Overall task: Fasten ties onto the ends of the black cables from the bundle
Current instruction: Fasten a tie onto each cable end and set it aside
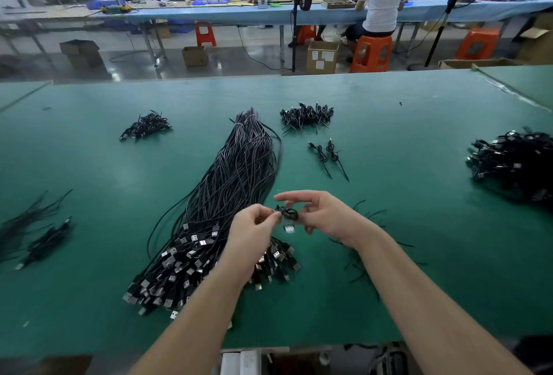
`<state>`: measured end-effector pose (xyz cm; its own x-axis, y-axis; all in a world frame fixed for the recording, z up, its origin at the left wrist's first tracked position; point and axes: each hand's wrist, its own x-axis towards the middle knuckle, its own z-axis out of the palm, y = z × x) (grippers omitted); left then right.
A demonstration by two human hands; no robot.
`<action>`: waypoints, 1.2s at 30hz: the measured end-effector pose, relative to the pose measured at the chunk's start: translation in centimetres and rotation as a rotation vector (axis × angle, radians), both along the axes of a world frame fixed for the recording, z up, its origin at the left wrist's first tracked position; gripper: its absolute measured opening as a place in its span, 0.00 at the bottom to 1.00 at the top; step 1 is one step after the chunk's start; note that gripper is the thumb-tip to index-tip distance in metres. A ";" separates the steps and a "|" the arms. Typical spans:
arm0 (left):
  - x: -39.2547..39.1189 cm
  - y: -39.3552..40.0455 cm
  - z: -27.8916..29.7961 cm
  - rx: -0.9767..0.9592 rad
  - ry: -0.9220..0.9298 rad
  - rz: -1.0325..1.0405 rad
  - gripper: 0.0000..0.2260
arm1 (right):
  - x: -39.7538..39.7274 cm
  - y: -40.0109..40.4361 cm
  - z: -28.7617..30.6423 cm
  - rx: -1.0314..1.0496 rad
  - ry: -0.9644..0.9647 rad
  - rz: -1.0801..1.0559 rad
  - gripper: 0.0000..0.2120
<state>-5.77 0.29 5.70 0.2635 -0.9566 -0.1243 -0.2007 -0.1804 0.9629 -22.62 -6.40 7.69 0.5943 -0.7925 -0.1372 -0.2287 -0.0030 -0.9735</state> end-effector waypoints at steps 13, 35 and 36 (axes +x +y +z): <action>-0.4 1.0 -0.2 -0.526 -0.884 -0.029 0.09 | 0.8 0.0 -0.3 0.061 0.061 -0.072 0.09; 0.0 -0.2 -1.7 0.014 -0.069 -0.084 0.04 | 1.8 0.0 -2.7 0.181 -0.115 -0.297 0.11; 0.0 -0.3 -1.7 0.021 -0.061 -0.095 0.04 | 1.9 -0.1 -2.9 0.182 -0.120 -0.294 0.10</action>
